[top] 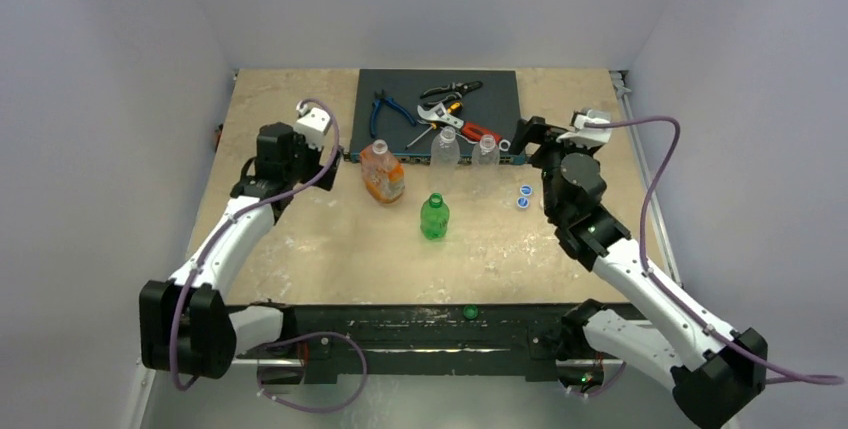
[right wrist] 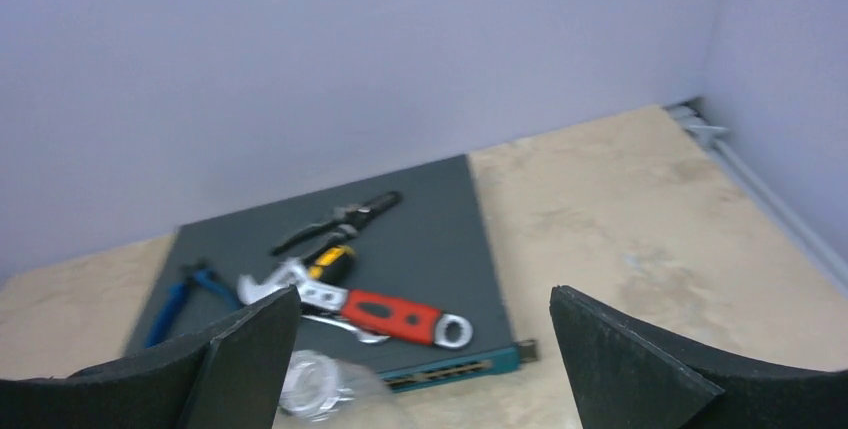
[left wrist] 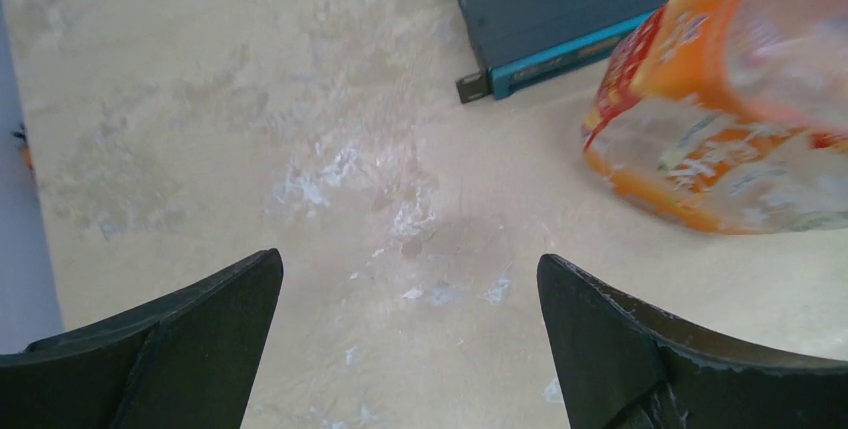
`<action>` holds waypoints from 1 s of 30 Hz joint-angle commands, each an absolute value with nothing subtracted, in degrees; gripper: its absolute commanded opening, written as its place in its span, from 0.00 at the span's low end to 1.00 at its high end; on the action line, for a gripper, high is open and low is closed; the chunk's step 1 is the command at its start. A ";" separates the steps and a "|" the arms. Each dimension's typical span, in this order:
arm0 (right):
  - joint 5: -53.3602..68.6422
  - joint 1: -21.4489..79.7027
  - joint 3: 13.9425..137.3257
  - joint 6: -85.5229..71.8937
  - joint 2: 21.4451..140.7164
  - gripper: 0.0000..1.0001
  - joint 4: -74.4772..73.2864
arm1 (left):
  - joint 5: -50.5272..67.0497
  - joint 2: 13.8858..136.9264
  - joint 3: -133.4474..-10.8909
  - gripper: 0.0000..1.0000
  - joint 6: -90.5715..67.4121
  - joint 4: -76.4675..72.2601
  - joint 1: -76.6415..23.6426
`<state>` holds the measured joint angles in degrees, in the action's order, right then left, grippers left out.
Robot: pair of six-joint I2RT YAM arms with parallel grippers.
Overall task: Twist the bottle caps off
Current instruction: Reset both arms
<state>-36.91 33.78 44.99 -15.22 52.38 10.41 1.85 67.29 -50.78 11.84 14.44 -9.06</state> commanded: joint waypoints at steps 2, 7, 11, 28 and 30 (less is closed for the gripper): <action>-40.44 24.38 40.61 -9.39 61.31 0.99 14.82 | 6.31 70.14 -37.95 1.00 10.94 -10.53 -4.09; -38.16 18.81 31.11 -5.01 64.10 0.99 29.59 | 15.40 72.83 -27.28 1.00 5.19 -30.04 -0.04; -33.26 14.62 25.23 -2.99 68.39 0.99 44.64 | 14.24 76.41 -23.50 1.00 3.86 -38.40 2.25; -28.00 11.31 20.53 -1.81 84.74 0.99 66.83 | 15.48 96.11 -10.01 1.00 -3.26 -85.90 5.71; -28.58 11.23 20.13 -2.11 84.50 0.99 67.43 | 13.66 96.19 -10.13 1.00 -3.67 -85.05 5.71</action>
